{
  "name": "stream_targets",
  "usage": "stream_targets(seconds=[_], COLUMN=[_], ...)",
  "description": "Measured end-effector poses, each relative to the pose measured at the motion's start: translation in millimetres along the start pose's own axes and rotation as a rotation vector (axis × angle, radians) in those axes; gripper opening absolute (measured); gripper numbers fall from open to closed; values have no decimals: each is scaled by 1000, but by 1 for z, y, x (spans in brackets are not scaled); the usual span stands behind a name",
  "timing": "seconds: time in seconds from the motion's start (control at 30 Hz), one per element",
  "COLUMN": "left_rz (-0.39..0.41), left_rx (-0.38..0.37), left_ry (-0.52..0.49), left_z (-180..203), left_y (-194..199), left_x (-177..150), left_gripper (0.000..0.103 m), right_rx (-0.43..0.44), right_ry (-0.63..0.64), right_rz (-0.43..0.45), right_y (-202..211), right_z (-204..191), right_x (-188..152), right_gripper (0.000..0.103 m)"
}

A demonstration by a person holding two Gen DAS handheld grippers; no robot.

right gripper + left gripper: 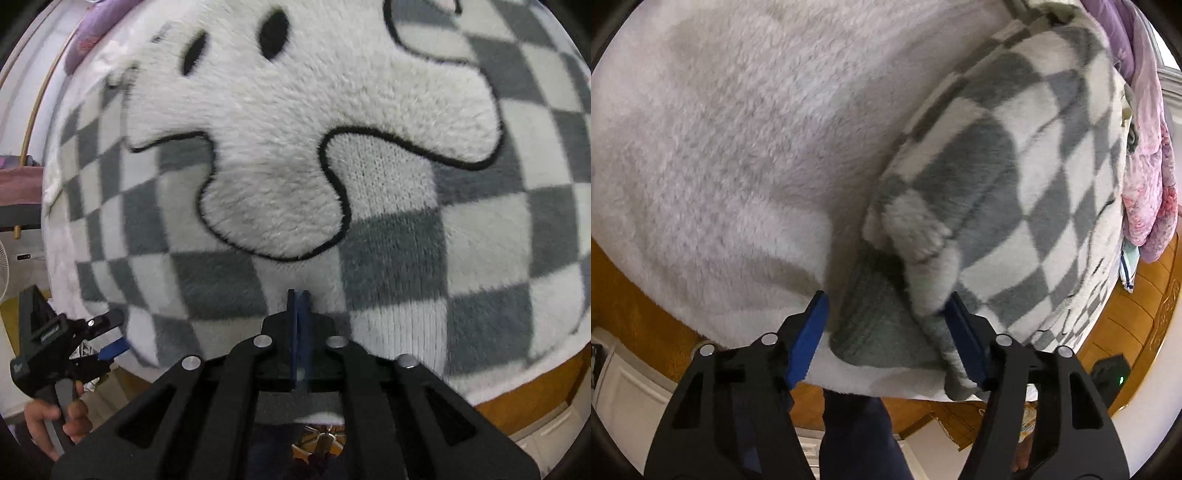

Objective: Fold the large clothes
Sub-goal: 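Grasp the folded cardigan edge with the left gripper while the right gripper presses the ghost patch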

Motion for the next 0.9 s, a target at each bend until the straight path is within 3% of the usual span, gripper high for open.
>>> stream_targets(seconds=[0.17,0.23,0.33,0.4,0.43,0.5,0.7,0.9], left_rz=[-22,-21,-6,0,3,18,1,-10], left_rx=[7,-6,-28,-12,2,-2,-58,-87], left_ry=[-16,-7,-15,-53,-83,-127,-128,-133], left_z=[4,13,24,28,33,45,51,60], left_y=[2,-7,-12,-4,1,12,25,23], left_x=[4,4,1,2,3,4,8,5], left_gripper=[47,44,24,18,17,15,15,15], right_rx=[108,128,142,172,173,188,224,153], right_ry=[150,218,293,314,320,329,448,549], right_rz=[12,21,20,21,32,57,26,75], right_y=[9,11,8,15,22,13,3,-22], right_z=[-54,-70,-84,-89,-78,-96,-123,-141], right_x=[-28,-37,-55,-72,-77,-83,-115,-127], right_gripper=[9,19,23,31,39,47,50,57])
Point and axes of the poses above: each gripper's, at about its wrist camera, not at the fingertips, and y roughly against the way its jaws point, z to its right, x to its top, the point moved 9 cm from there along -y, roughly the way its jaws point, and after that the axes turned 14 degrees about -y, right-handed, at the moved point
